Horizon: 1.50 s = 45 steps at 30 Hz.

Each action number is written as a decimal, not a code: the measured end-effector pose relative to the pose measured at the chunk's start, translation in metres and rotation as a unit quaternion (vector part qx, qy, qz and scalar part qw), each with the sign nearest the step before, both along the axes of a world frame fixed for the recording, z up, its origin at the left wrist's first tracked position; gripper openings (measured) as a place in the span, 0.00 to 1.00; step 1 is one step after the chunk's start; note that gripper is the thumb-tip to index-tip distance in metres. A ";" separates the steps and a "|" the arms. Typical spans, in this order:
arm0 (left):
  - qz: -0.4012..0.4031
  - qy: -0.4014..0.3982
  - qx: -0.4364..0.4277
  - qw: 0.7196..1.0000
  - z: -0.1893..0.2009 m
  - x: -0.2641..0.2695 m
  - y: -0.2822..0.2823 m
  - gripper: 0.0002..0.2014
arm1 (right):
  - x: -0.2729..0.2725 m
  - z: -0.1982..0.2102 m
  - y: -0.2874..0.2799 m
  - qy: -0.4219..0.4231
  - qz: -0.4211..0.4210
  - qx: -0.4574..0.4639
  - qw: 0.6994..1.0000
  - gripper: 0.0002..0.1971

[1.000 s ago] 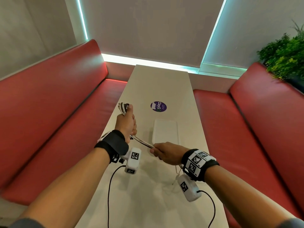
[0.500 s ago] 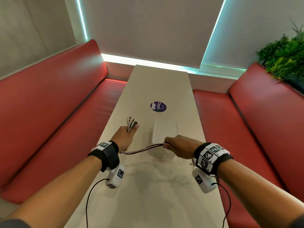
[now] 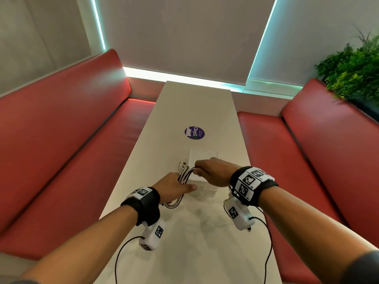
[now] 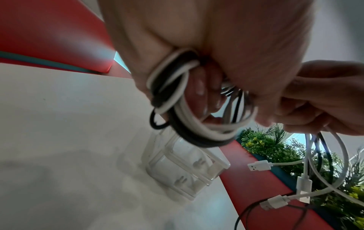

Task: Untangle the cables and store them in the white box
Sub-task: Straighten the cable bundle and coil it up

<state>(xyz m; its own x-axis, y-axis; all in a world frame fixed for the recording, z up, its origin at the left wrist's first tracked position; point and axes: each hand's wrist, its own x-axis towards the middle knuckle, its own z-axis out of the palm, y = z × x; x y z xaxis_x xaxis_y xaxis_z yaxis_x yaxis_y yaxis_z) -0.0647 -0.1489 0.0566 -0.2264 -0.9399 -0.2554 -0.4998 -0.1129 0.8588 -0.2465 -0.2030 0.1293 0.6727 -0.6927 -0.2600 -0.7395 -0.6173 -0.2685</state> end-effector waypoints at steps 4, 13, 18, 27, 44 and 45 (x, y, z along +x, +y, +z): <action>-0.015 -0.015 0.000 1.000 -0.006 0.001 0.001 0.17 | 0.000 0.001 0.004 0.007 0.001 0.002 1.000 0.17; 0.059 0.061 0.023 0.996 -0.003 0.003 0.000 0.21 | 0.001 -0.001 0.001 -0.006 -0.008 0.003 1.000 0.17; 0.075 0.010 -0.026 0.997 0.002 0.010 -0.008 0.20 | -0.002 -0.003 -0.001 -0.027 -0.018 0.018 0.999 0.14; 0.218 0.119 0.003 0.969 0.007 0.022 -0.015 0.22 | -0.010 -0.012 0.013 -0.134 -0.107 0.109 0.979 0.14; 0.225 0.302 0.113 0.920 0.008 -0.034 -0.005 0.35 | 0.030 -0.028 0.042 -0.139 -0.119 0.093 0.979 0.14; 0.227 0.310 0.133 0.914 0.008 -0.035 -0.005 0.38 | 0.031 -0.028 0.044 -0.142 -0.124 0.104 0.976 0.14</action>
